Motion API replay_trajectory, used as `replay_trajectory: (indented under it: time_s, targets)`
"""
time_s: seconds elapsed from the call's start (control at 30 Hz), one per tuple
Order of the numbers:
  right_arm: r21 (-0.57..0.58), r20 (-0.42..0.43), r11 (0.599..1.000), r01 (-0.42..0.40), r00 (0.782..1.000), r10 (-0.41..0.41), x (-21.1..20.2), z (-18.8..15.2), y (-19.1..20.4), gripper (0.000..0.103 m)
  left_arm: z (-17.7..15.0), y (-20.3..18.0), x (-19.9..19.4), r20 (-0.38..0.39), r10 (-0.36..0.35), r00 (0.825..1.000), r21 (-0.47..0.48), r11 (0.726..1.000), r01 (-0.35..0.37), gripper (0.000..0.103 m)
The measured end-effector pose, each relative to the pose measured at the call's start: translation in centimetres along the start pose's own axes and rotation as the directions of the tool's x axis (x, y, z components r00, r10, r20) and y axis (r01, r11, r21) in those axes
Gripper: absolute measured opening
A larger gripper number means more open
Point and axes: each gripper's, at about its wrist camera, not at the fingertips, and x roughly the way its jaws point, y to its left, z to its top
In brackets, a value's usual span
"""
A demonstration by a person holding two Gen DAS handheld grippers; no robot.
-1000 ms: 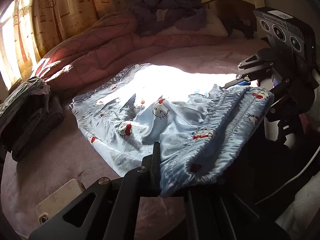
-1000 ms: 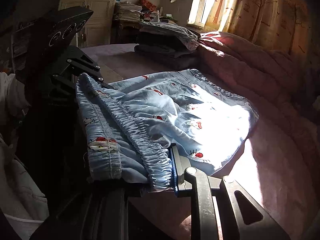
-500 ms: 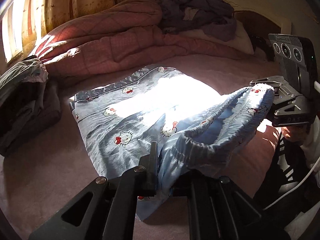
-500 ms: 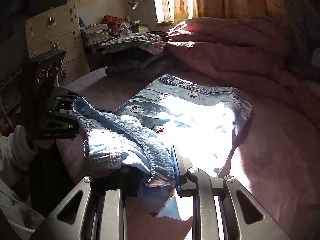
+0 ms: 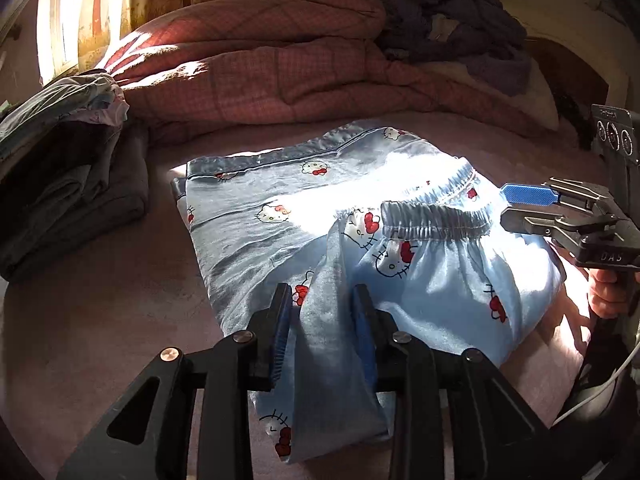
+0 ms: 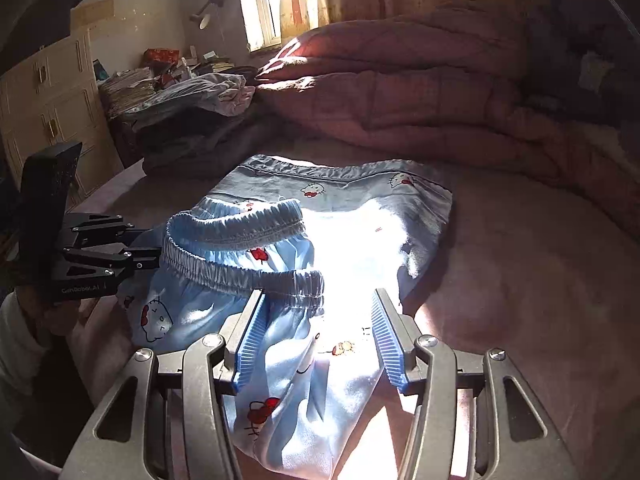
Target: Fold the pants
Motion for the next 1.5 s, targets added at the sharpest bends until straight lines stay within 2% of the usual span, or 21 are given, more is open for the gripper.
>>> replay_trajectory:
  time_s: [0.17,0.33,0.47,0.53,0.63,0.73,0.87,0.9,0.93,0.97,1.0,1.13,1.27,1.33,1.43,1.5]
  targets:
    - [-0.007,0.062,0.999,0.047,0.997,-0.046,-1.4,-0.2,0.4,0.053,-0.5,-0.2,-2.0,0.067,0.045,0.997,0.014,0.999,-0.046,0.029]
    - [0.012,0.138,0.999,0.045,0.989,-0.046,-4.3,-1.2,1.5,0.053,-1.2,-1.6,-4.6,0.123,0.019,0.992,0.029,0.999,-0.022,0.030]
    - [0.023,0.189,0.997,0.076,0.979,-0.079,-5.8,-2.0,3.0,0.053,-1.9,-3.5,-5.7,0.169,0.044,0.985,0.036,0.998,-0.051,0.030]
    - [0.026,0.198,0.997,0.066,0.978,-0.070,-6.2,-2.2,3.7,0.054,-2.3,-4.4,-5.5,0.163,0.061,0.985,0.044,0.997,-0.069,0.030]
    - [0.027,0.173,0.997,0.076,0.982,-0.079,-5.8,-2.6,4.7,0.053,-2.9,-4.8,-4.2,0.109,0.091,0.990,0.038,0.995,-0.096,0.030]
    - [0.046,0.141,0.994,0.102,0.984,-0.107,-5.1,-3.3,4.8,0.053,-3.7,-4.4,-2.9,0.047,0.069,0.997,0.008,0.998,-0.069,0.030]
    - [0.150,0.100,0.983,0.103,0.988,-0.118,-4.8,-4.9,3.7,0.053,-4.5,-4.6,-2.0,0.020,0.068,0.998,0.017,0.998,-0.068,0.029]
    - [0.166,0.087,0.981,0.096,0.990,-0.112,-4.5,-5.3,3.4,0.052,-4.5,-4.6,-1.9,0.019,0.060,0.998,0.012,0.998,-0.061,0.015]
    - [0.168,0.067,0.981,0.099,0.992,-0.112,-4.1,-5.6,3.3,0.047,-4.4,-4.5,-2.0,0.021,0.051,0.998,0.002,0.999,-0.051,0.009]
    - [0.162,0.050,0.981,0.109,0.992,-0.118,-3.7,-5.8,3.3,0.025,-4.4,-4.4,-2.1,0.027,0.043,0.999,-0.009,0.999,-0.042,0.006]
    - [0.159,0.037,0.981,0.115,0.992,-0.122,-3.4,-5.8,3.3,0.012,-4.4,-4.3,-2.4,0.037,0.042,0.998,-0.016,0.999,-0.041,0.003]
    - [0.172,0.071,0.978,0.115,0.989,-0.129,-4.0,-5.7,3.1,0.007,-4.4,-4.1,-3.8,0.089,0.079,0.993,-0.021,0.997,-0.078,0.002]
    - [0.155,0.082,0.979,0.135,0.985,-0.149,-4.2,-5.6,3.4,0.006,-4.5,-3.2,-3.6,0.073,0.102,0.992,-0.060,0.993,-0.098,0.002]
    - [0.149,0.053,0.973,0.178,0.981,-0.187,-3.5,-5.7,3.3,0.006,-4.9,-2.8,-3.1,0.055,0.107,0.993,-0.080,0.992,-0.103,0.002]
    - [0.131,0.063,0.959,0.250,0.964,-0.259,-3.2,-6.2,3.2,0.005,-5.9,-2.3,-2.8,0.051,0.143,0.988,-0.095,0.986,-0.138,0.001]
    - [0.153,0.080,0.956,0.249,0.961,-0.263,-3.6,-6.2,3.0,0.004,-5.9,-2.0,-3.3,0.062,0.137,0.989,-0.105,0.986,-0.130,0.001]
